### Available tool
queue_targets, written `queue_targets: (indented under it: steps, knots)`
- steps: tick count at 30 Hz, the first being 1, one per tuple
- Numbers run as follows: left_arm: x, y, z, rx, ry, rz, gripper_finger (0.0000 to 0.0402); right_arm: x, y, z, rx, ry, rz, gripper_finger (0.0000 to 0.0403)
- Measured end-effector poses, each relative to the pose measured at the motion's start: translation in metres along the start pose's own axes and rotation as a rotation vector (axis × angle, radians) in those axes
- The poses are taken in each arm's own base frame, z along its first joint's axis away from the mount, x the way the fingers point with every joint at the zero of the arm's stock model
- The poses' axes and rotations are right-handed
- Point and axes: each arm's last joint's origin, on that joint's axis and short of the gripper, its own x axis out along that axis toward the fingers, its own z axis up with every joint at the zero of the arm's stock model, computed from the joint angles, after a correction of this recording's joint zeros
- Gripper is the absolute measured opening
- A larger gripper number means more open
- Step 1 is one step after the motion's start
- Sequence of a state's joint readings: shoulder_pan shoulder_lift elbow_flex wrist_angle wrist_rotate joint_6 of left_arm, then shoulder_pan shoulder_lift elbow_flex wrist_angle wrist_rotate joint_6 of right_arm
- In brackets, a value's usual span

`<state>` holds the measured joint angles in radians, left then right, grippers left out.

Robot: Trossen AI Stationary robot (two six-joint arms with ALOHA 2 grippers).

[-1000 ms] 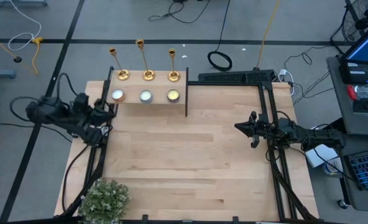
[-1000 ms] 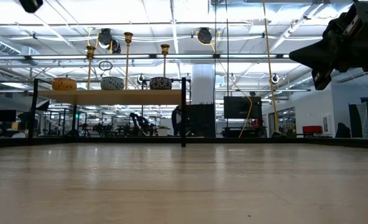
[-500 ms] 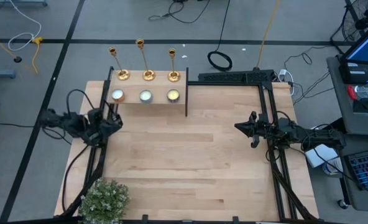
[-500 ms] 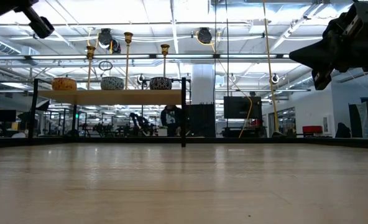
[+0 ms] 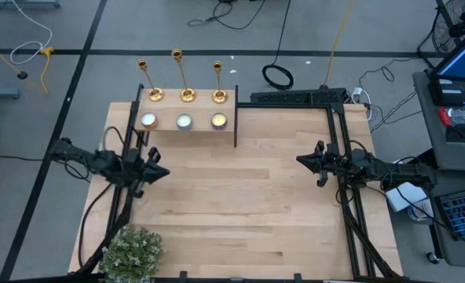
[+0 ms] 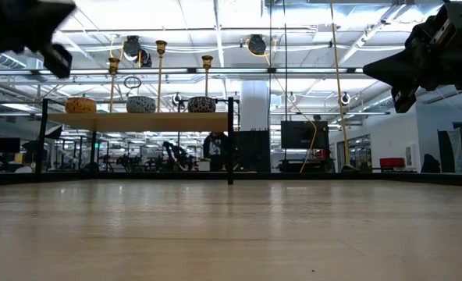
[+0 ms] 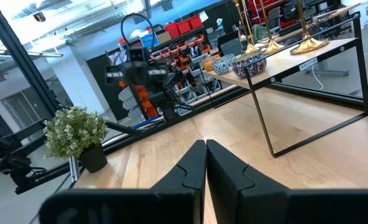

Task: Pick & Place candle stick holders
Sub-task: Return to Home Position

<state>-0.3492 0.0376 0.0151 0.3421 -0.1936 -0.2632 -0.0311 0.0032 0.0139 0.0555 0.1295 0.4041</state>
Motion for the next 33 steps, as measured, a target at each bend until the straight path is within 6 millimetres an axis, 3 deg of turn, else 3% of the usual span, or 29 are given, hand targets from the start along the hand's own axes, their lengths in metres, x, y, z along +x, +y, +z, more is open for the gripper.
queue_targets:
  steps: [7, 15, 25, 33]
  knots:
    - [-0.003, 0.012, -0.019, 0.077, 0.169, 0.236, 0.0, 0.0, 0.0, 0.0, 0.0, 0.0, 0.0, 0.0008]
    - [-0.002, 0.018, -0.021, 0.107, 0.245, 0.089, 0.0, 0.0, 0.0, 0.0, 0.0, 0.0, 0.0, 0.0007]
    - [-0.003, 0.033, -0.016, 0.123, 0.231, 0.167, 0.0, 0.0, 0.0, 0.0, 0.0, 0.0, 0.0, 0.0005]
    - [-0.003, 0.032, -0.017, 0.137, 0.268, 0.031, 0.0, 0.0, 0.0, 0.0, 0.0, 0.0, 0.0, 0.0004]
